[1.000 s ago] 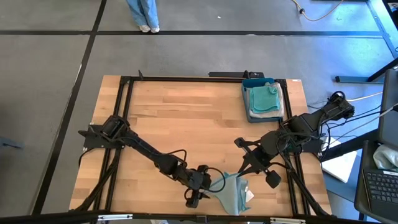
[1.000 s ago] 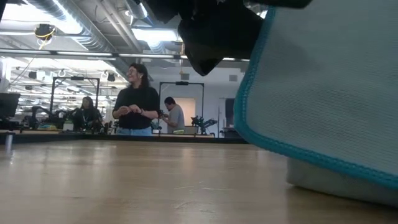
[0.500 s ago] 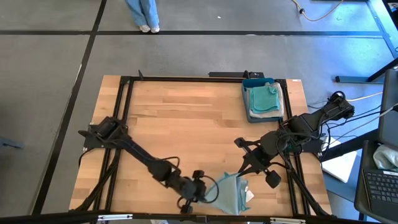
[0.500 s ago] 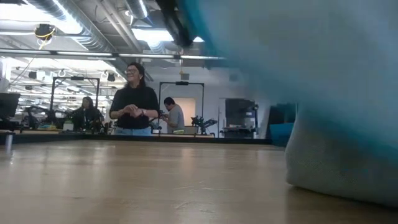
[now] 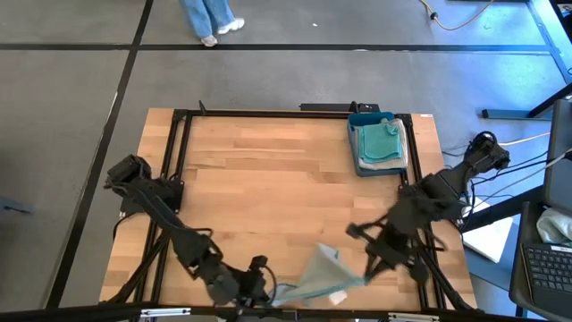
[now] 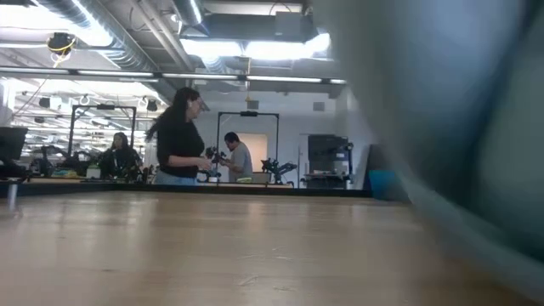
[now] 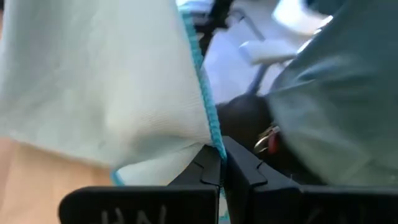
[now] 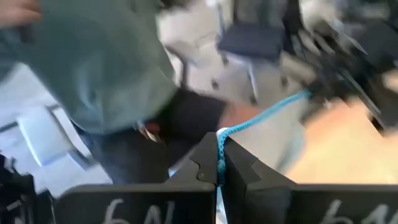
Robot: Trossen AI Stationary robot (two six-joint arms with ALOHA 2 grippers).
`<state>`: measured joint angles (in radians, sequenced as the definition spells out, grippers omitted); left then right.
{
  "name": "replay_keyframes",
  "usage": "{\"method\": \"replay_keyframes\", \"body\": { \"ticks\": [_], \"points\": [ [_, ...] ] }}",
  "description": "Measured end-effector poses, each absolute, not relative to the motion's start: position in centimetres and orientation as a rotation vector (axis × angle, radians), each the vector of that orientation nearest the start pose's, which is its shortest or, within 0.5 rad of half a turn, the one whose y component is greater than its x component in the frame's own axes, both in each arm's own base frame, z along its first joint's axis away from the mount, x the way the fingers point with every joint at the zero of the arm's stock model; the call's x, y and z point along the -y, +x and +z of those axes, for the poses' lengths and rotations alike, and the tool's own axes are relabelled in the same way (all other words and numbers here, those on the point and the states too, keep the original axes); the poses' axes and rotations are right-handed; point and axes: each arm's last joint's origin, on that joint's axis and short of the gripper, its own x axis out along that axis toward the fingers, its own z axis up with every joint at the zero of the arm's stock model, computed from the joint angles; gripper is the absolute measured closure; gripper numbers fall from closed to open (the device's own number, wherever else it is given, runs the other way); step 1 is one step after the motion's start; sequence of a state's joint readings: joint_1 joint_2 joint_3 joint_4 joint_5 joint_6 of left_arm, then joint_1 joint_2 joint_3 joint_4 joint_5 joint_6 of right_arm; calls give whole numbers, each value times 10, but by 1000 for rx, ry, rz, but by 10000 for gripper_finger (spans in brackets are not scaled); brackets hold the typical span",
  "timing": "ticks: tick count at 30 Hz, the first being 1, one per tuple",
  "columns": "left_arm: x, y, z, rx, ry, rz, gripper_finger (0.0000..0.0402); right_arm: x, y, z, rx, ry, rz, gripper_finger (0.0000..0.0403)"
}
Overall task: Fold microfiber towels
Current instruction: Fold the light blue microfiber cloth
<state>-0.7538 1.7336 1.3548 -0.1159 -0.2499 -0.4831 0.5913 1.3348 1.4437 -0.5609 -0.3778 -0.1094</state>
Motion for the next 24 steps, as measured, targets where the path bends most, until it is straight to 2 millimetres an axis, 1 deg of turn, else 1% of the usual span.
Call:
{"method": "replay_keyframes", "body": {
  "ticks": [4,7,9,12,14,17,19,21,24],
  "points": [
    [276,280,322,-437,-163,-458,401,-176,218,416,-295,-173,1019,398],
    [281,267,353,-357,-82,-471,401,-175,212,421,-258,-216,948,398],
    [280,257,368,-347,10,-389,401,-171,210,425,-237,-259,825,398],
    [268,242,377,-395,166,-124,401,-159,208,429,-224,-344,533,398],
    [256,237,374,-442,241,48,401,-149,207,429,-252,-421,351,398],
    [236,235,360,-538,291,209,401,-132,210,420,-363,-507,178,398],
    [220,238,349,-606,272,302,401,-120,214,412,-448,-521,115,398],
    [203,242,334,-672,281,398,401,-107,222,401,-516,-515,62,398],
    [178,251,311,-759,310,513,401,-89,233,376,-613,-506,11,398]
  ]
}}
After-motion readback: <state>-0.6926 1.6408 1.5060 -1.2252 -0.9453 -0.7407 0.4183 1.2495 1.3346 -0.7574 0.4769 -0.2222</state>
